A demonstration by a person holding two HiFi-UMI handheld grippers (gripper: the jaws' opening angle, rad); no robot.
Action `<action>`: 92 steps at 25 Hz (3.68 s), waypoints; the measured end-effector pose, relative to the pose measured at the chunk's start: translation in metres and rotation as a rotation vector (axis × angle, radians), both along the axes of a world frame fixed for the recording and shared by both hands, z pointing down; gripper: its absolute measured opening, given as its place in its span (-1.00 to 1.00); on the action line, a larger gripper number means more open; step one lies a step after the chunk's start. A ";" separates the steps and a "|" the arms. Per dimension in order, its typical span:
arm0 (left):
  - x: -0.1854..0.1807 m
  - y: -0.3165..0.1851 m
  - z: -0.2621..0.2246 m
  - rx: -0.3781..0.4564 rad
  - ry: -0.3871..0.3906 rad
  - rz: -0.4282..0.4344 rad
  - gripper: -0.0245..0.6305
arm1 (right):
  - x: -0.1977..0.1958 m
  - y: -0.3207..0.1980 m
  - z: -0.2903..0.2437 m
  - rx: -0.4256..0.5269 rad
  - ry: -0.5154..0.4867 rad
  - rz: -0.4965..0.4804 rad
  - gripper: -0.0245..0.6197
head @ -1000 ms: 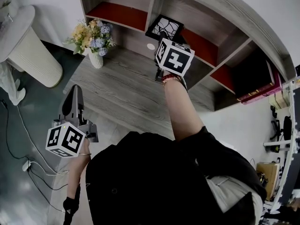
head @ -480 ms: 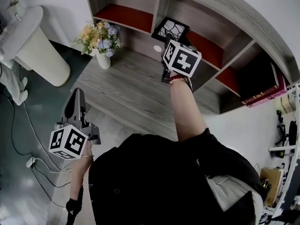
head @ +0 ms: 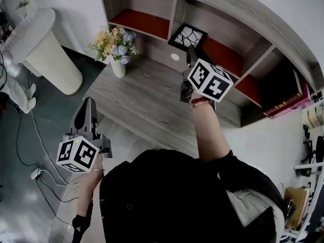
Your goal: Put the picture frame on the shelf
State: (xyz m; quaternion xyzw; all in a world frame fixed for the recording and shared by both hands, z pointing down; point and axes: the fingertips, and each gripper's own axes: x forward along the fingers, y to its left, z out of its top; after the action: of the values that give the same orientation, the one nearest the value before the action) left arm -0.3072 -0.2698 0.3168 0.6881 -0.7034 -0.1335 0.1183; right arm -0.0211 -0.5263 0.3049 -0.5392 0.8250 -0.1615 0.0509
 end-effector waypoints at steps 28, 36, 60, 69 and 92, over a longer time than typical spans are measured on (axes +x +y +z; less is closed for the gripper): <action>0.165 0.033 0.005 0.007 -0.043 0.428 -0.89 | -0.002 0.255 0.072 -0.149 -0.004 -0.346 -0.91; 0.193 0.069 0.006 0.034 -0.091 0.464 -0.89 | 0.036 0.268 0.030 0.026 0.134 -0.201 -0.91; 0.231 0.026 -0.028 0.091 -0.093 0.380 -0.89 | 0.067 0.228 -0.015 0.140 0.202 -0.229 -0.91; 0.228 0.017 -0.028 0.089 -0.097 0.349 -0.89 | 0.059 0.219 -0.013 0.148 0.207 -0.272 -0.91; 0.216 0.020 -0.024 0.071 -0.096 0.333 -0.89 | 0.044 0.221 -0.008 0.142 0.225 -0.299 -0.91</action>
State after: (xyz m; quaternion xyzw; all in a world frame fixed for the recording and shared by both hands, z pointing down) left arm -0.0914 -0.2500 0.2929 0.8044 -0.5793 -0.1038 0.0807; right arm 0.0228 -0.3051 0.2971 -0.4206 0.9056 -0.0475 -0.0283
